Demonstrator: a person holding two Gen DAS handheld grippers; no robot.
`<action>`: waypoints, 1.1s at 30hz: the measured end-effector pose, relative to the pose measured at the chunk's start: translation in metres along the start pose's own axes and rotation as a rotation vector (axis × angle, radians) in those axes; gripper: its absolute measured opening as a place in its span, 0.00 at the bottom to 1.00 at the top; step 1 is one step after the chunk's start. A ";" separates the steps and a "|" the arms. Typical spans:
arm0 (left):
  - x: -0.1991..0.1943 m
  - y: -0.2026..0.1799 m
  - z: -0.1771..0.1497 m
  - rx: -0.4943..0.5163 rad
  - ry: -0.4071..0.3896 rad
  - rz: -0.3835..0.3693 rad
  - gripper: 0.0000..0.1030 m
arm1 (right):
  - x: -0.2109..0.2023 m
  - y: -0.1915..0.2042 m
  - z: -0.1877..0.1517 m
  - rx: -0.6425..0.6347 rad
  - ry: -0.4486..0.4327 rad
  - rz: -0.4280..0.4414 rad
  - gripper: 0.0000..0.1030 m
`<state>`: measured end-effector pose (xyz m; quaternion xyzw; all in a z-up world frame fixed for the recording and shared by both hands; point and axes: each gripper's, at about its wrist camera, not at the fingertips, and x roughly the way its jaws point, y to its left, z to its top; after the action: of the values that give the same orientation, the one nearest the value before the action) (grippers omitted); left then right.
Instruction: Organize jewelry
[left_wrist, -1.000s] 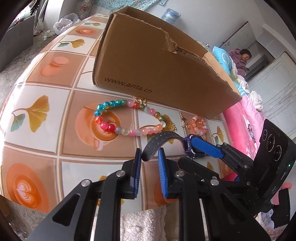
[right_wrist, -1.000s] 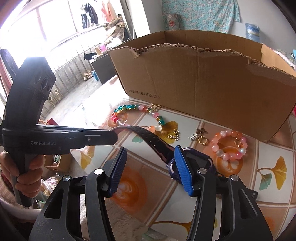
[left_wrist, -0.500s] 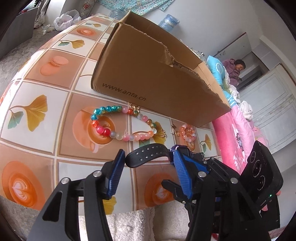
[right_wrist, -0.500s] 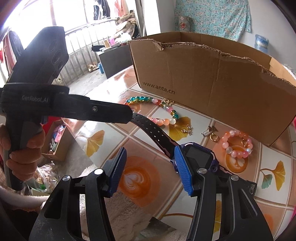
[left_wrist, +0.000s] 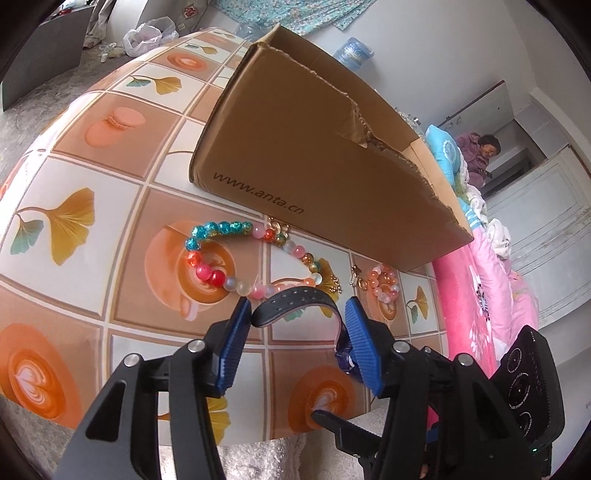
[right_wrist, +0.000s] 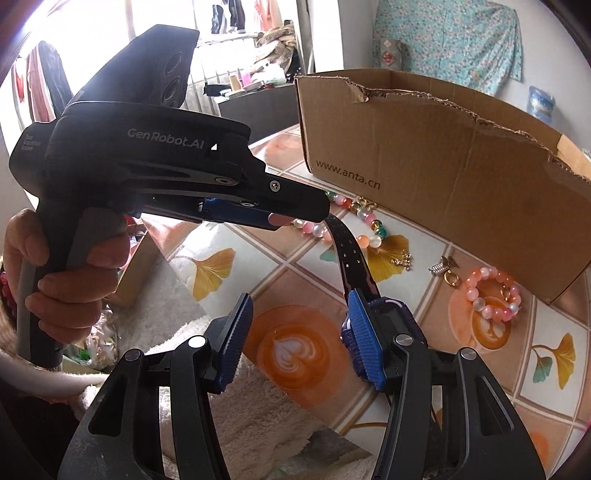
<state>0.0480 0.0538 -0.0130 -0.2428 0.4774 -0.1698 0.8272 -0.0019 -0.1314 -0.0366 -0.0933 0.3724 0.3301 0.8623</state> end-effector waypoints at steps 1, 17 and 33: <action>0.001 -0.001 0.000 0.009 0.002 0.013 0.42 | -0.001 -0.001 -0.001 0.003 -0.002 0.003 0.50; 0.004 -0.007 -0.019 0.158 0.013 0.150 0.03 | -0.006 -0.014 -0.001 0.066 -0.019 0.023 0.50; -0.009 -0.028 -0.042 0.343 -0.059 0.234 0.03 | -0.006 -0.016 0.021 0.043 -0.034 -0.018 0.44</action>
<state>0.0055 0.0255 -0.0084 -0.0461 0.4419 -0.1442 0.8842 0.0175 -0.1384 -0.0192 -0.0726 0.3639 0.3159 0.8732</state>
